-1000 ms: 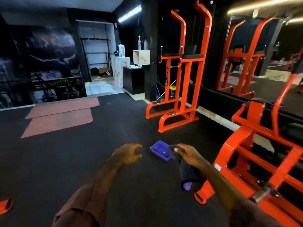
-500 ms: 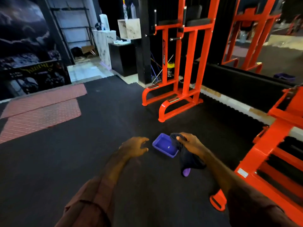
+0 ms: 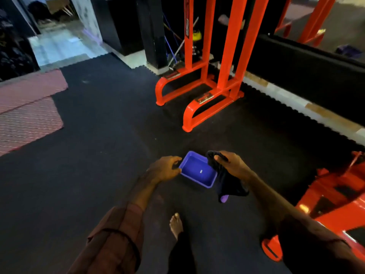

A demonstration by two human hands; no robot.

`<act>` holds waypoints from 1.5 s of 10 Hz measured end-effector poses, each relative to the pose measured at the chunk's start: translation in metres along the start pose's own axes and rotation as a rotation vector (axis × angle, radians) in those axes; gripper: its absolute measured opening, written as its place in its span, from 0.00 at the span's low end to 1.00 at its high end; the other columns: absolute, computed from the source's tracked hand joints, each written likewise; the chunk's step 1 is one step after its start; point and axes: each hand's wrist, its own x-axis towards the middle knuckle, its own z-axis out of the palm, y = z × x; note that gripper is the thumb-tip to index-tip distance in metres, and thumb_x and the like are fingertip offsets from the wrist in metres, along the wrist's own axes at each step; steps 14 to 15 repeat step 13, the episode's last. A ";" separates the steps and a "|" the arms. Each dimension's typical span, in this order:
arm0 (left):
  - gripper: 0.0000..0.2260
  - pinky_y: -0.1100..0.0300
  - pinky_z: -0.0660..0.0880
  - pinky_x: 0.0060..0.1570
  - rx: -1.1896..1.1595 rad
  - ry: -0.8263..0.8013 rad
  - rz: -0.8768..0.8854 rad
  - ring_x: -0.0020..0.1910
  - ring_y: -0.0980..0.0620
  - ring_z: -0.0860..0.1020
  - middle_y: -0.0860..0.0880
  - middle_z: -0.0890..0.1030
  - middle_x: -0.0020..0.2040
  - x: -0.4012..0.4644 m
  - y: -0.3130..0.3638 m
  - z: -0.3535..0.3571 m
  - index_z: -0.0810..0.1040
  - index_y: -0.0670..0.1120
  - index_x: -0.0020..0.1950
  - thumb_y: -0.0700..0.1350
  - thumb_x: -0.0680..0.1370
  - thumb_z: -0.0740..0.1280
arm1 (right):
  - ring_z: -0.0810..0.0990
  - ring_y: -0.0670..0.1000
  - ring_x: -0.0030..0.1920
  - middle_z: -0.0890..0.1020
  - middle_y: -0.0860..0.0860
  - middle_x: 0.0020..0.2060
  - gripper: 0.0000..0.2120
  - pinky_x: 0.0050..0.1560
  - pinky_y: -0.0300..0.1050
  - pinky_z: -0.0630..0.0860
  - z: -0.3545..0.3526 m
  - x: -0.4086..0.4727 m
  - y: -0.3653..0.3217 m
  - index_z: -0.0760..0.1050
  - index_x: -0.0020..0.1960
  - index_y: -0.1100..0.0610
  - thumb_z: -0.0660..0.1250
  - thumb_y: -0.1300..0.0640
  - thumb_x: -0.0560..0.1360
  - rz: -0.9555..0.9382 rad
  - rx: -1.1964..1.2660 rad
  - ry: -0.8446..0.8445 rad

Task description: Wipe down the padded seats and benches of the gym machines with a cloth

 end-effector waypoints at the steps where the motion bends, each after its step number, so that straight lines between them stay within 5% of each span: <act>1: 0.28 0.53 0.77 0.65 -0.033 -0.045 -0.006 0.65 0.45 0.81 0.43 0.82 0.67 0.065 -0.025 -0.010 0.77 0.45 0.75 0.53 0.76 0.73 | 0.80 0.50 0.51 0.83 0.50 0.50 0.10 0.52 0.42 0.70 0.006 0.057 0.013 0.82 0.60 0.59 0.67 0.55 0.85 0.071 0.004 -0.004; 2: 0.24 0.54 0.75 0.64 -0.065 -0.080 -0.049 0.64 0.43 0.82 0.41 0.83 0.65 0.148 -0.056 -0.020 0.79 0.43 0.73 0.46 0.77 0.75 | 0.80 0.43 0.52 0.82 0.46 0.52 0.10 0.56 0.39 0.74 0.013 0.130 0.032 0.82 0.63 0.59 0.67 0.58 0.84 0.104 0.035 -0.015; 3: 0.23 0.54 0.76 0.63 -0.096 -0.061 -0.083 0.62 0.42 0.83 0.41 0.84 0.64 0.193 -0.076 -0.020 0.79 0.44 0.72 0.42 0.78 0.75 | 0.81 0.36 0.51 0.82 0.45 0.53 0.12 0.54 0.27 0.72 0.019 0.175 0.048 0.81 0.66 0.59 0.68 0.59 0.84 0.131 0.087 -0.002; 5: 0.24 0.59 0.69 0.68 -0.086 -0.173 -0.191 0.69 0.45 0.77 0.45 0.79 0.70 0.299 -0.150 0.036 0.75 0.46 0.77 0.44 0.80 0.73 | 0.78 0.44 0.54 0.81 0.50 0.54 0.18 0.55 0.22 0.65 0.081 0.298 0.146 0.80 0.65 0.62 0.69 0.52 0.81 0.209 0.046 -0.026; 6: 0.26 0.54 0.68 0.73 -0.104 -0.227 -0.227 0.74 0.46 0.73 0.46 0.76 0.74 0.367 -0.207 0.100 0.72 0.49 0.79 0.47 0.82 0.72 | 0.76 0.30 0.53 0.80 0.42 0.52 0.11 0.57 0.20 0.65 0.147 0.370 0.225 0.80 0.63 0.64 0.71 0.64 0.81 0.206 0.006 -0.055; 7: 0.25 0.53 0.66 0.74 -0.097 -0.276 -0.224 0.75 0.44 0.72 0.45 0.75 0.74 0.420 -0.252 0.153 0.72 0.48 0.79 0.46 0.82 0.72 | 0.78 0.35 0.57 0.81 0.45 0.55 0.11 0.62 0.27 0.68 0.205 0.415 0.286 0.80 0.63 0.63 0.70 0.62 0.82 0.151 -0.020 -0.131; 8: 0.25 0.46 0.73 0.71 -0.103 -0.274 -0.241 0.69 0.39 0.77 0.41 0.78 0.70 0.486 -0.320 0.236 0.75 0.47 0.76 0.45 0.80 0.74 | 0.79 0.58 0.64 0.81 0.52 0.65 0.20 0.67 0.58 0.74 0.302 0.472 0.401 0.78 0.69 0.51 0.59 0.46 0.82 0.140 -0.191 -0.388; 9: 0.26 0.42 0.74 0.69 -0.094 -0.291 -0.271 0.69 0.40 0.77 0.42 0.78 0.70 0.514 -0.353 0.274 0.74 0.47 0.77 0.46 0.79 0.74 | 0.72 0.62 0.73 0.75 0.53 0.72 0.22 0.69 0.68 0.71 0.343 0.495 0.436 0.73 0.74 0.46 0.57 0.47 0.82 0.116 -0.356 -0.542; 10: 0.27 0.44 0.73 0.71 -0.093 -0.310 -0.281 0.71 0.41 0.76 0.43 0.76 0.73 0.541 -0.393 0.328 0.73 0.48 0.78 0.46 0.80 0.73 | 0.49 0.63 0.84 0.56 0.52 0.84 0.29 0.79 0.74 0.52 0.396 0.516 0.468 0.61 0.82 0.47 0.63 0.57 0.84 0.155 -0.521 -0.739; 11: 0.27 0.44 0.73 0.72 -0.099 -0.339 -0.317 0.72 0.42 0.75 0.43 0.75 0.74 0.546 -0.409 0.345 0.72 0.48 0.78 0.46 0.80 0.73 | 0.48 0.61 0.84 0.54 0.51 0.85 0.28 0.80 0.70 0.50 0.418 0.520 0.482 0.59 0.84 0.48 0.61 0.55 0.85 0.249 -0.543 -0.766; 12: 0.27 0.43 0.73 0.72 -0.105 -0.331 -0.347 0.72 0.42 0.75 0.43 0.75 0.74 0.533 -0.416 0.336 0.72 0.49 0.78 0.47 0.80 0.73 | 0.65 0.58 0.78 0.68 0.57 0.79 0.24 0.79 0.59 0.62 0.420 0.515 0.476 0.65 0.81 0.53 0.62 0.55 0.85 0.289 -0.427 -0.716; 13: 0.27 0.44 0.72 0.72 -0.115 -0.303 -0.377 0.72 0.42 0.75 0.43 0.75 0.74 0.516 -0.414 0.312 0.72 0.50 0.79 0.48 0.80 0.73 | 0.73 0.58 0.73 0.74 0.58 0.73 0.22 0.74 0.53 0.67 0.398 0.511 0.454 0.68 0.78 0.56 0.62 0.55 0.85 0.299 -0.387 -0.743; 15: 0.27 0.44 0.72 0.72 -0.115 -0.303 -0.377 0.72 0.42 0.75 0.43 0.75 0.74 0.516 -0.414 0.312 0.72 0.50 0.79 0.48 0.80 0.73 | 0.73 0.58 0.73 0.74 0.58 0.73 0.22 0.74 0.53 0.67 0.398 0.511 0.454 0.68 0.78 0.56 0.62 0.55 0.85 0.299 -0.387 -0.743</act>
